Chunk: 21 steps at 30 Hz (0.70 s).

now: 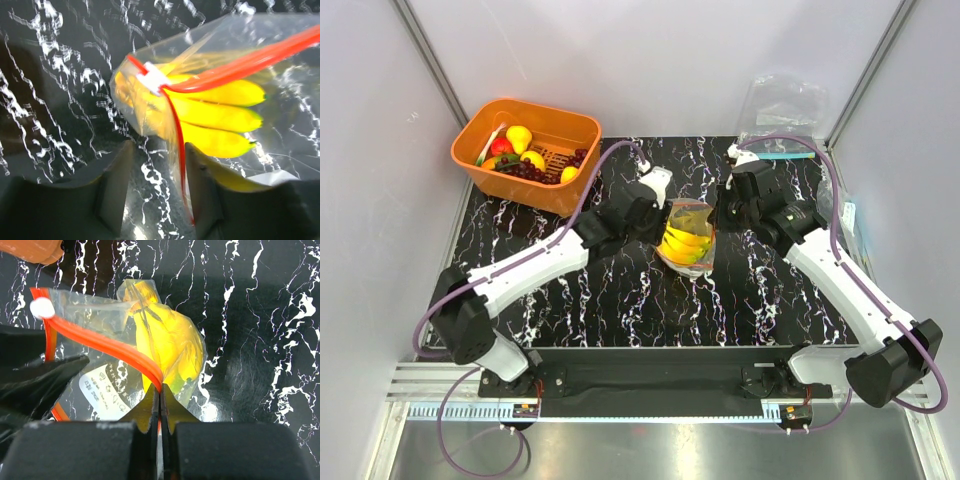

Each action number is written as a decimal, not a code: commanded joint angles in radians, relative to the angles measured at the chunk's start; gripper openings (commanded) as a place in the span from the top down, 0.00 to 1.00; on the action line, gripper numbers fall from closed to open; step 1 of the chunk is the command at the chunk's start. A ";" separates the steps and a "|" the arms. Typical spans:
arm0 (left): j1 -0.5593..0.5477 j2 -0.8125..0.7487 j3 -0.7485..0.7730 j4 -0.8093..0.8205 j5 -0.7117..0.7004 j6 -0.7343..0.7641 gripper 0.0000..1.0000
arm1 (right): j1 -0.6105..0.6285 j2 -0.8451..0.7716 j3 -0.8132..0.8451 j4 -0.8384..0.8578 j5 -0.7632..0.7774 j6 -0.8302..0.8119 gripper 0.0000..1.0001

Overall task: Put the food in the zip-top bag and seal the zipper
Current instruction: Adjust the zipper food storage bag at the center of the board.

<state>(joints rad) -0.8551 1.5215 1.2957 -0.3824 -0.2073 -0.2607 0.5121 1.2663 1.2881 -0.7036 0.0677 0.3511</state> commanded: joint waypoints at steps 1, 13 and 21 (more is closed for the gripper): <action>0.002 0.017 0.051 -0.007 -0.049 -0.006 0.57 | -0.004 -0.007 0.004 0.039 0.020 -0.020 1.00; -0.019 0.160 0.232 0.106 0.269 -0.048 0.94 | -0.004 0.013 0.183 -0.077 0.380 -0.054 1.00; 0.054 0.205 0.128 0.160 0.307 -0.089 0.93 | -0.001 0.057 0.047 -0.008 0.305 -0.046 1.00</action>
<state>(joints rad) -0.8616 1.6852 1.4609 -0.2722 0.0418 -0.3084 0.5102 1.2583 1.3911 -0.7502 0.3656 0.3103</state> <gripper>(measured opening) 0.095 0.012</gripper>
